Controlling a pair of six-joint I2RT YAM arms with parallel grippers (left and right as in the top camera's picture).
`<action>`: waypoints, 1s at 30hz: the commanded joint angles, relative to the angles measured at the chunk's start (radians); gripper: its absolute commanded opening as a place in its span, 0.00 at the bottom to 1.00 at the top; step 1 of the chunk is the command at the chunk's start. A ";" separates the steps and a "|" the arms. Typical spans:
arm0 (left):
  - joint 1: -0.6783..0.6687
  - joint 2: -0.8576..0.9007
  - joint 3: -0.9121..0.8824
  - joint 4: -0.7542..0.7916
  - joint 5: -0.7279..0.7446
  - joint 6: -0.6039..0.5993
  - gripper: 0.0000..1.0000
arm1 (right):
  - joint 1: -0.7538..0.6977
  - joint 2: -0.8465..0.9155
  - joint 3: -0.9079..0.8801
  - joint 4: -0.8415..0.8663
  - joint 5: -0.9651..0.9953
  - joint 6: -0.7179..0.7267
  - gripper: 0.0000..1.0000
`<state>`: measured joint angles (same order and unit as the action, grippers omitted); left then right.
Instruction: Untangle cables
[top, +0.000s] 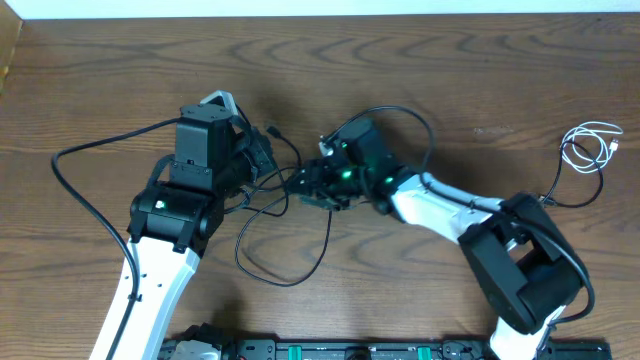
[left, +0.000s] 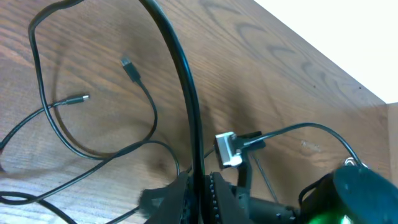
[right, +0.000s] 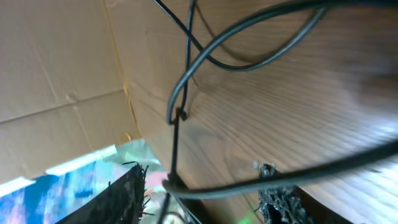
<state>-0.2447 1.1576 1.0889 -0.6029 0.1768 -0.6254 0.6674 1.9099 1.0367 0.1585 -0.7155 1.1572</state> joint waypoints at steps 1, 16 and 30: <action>0.004 -0.006 0.017 -0.008 -0.013 0.003 0.07 | 0.050 0.005 -0.005 0.033 0.159 0.101 0.53; 0.158 -0.024 0.017 -0.115 -0.005 0.002 0.07 | -0.107 -0.069 -0.005 -0.145 0.225 -0.281 0.01; 0.394 -0.161 0.017 -0.143 -0.002 -0.023 0.08 | -0.552 -0.383 -0.005 -0.557 0.422 -0.494 0.01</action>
<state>0.0959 1.0348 1.0889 -0.7383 0.1814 -0.6331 0.2276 1.5795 1.0340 -0.3573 -0.3695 0.7273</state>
